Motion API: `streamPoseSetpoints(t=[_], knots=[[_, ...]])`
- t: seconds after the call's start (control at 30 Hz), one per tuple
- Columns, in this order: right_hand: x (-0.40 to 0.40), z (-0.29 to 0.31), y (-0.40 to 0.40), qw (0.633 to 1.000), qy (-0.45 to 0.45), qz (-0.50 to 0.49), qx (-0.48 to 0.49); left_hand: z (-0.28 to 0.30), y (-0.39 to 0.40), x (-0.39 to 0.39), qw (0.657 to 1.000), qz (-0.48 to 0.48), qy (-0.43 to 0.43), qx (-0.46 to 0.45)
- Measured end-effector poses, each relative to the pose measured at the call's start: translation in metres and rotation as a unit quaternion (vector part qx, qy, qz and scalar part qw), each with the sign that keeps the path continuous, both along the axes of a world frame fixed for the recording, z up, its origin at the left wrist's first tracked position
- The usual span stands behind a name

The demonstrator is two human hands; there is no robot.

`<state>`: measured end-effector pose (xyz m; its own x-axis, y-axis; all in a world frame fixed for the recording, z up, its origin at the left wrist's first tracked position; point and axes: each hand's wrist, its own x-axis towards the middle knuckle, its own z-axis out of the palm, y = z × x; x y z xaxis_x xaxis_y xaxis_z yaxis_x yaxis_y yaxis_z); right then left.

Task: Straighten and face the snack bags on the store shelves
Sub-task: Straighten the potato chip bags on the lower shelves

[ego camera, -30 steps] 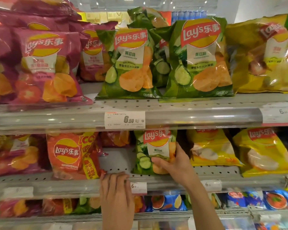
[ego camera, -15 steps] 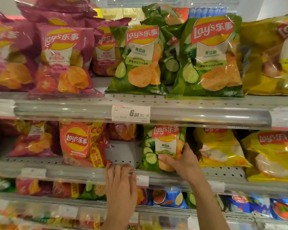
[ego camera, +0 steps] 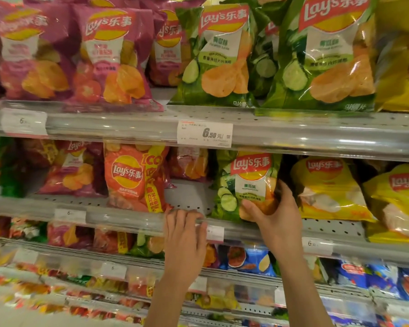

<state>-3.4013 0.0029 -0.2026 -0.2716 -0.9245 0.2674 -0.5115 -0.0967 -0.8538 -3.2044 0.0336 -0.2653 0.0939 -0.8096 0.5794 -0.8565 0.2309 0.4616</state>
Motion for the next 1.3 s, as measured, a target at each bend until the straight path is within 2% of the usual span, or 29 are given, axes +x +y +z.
streamPoseSetpoints(t=[0.1, 0.23, 0.3, 0.37, 0.43, 0.5, 0.67, 0.8, 0.97, 1.07, 1.2, 1.3], knots=[[0.013, -0.005, 0.011, 0.996, 0.004, -0.073, -0.050, 0.006, 0.004, 0.006, 0.999, -0.027, 0.022, 0.015], [0.050, -0.006, 0.022, 0.970, 0.008, -0.181, -0.164, 0.026, 0.014, 0.034, 0.979, -0.107, 0.168, 0.042], [0.078, -0.006, 0.026, 0.949, 0.015, -0.222, -0.223, 0.039, 0.022, 0.061, 0.965, -0.141, 0.220, 0.017], [0.115, -0.005, 0.027, 0.946, 0.006, -0.217, -0.242, 0.051, 0.026, 0.097, 0.958, -0.141, 0.241, -0.057], [0.155, -0.003, 0.026, 0.959, -0.025, -0.173, -0.225, 0.059, 0.023, 0.134, 0.950, -0.116, 0.264, -0.121], [0.190, -0.002, 0.024, 0.973, -0.047, -0.122, -0.191, 0.062, 0.015, 0.170, 0.942, -0.090, 0.290, -0.141], [0.247, -0.001, 0.013, 0.995, -0.072, -0.018, -0.061, 0.061, -0.006, 0.240, 0.949, -0.038, 0.298, -0.096], [0.262, 0.001, 0.003, 0.995, -0.087, 0.022, -0.033, 0.058, -0.017, 0.280, 0.960, -0.021, 0.265, -0.091], [0.262, 0.003, -0.003, 0.996, -0.083, 0.040, -0.002, 0.057, -0.034, 0.307, 0.961, 0.015, 0.263, -0.082], [0.261, 0.006, -0.007, 0.992, -0.097, 0.077, 0.015, 0.061, -0.043, 0.317, 0.972, 0.063, 0.211, -0.079], [0.262, 0.012, -0.015, 0.990, -0.085, 0.101, 0.047, 0.071, -0.060, 0.334, 0.977, 0.125, 0.168, 0.029], [0.261, 0.010, -0.020, 0.991, -0.080, 0.095, 0.054, 0.075, -0.077, 0.347, 0.956, 0.103, 0.217, 0.172]])
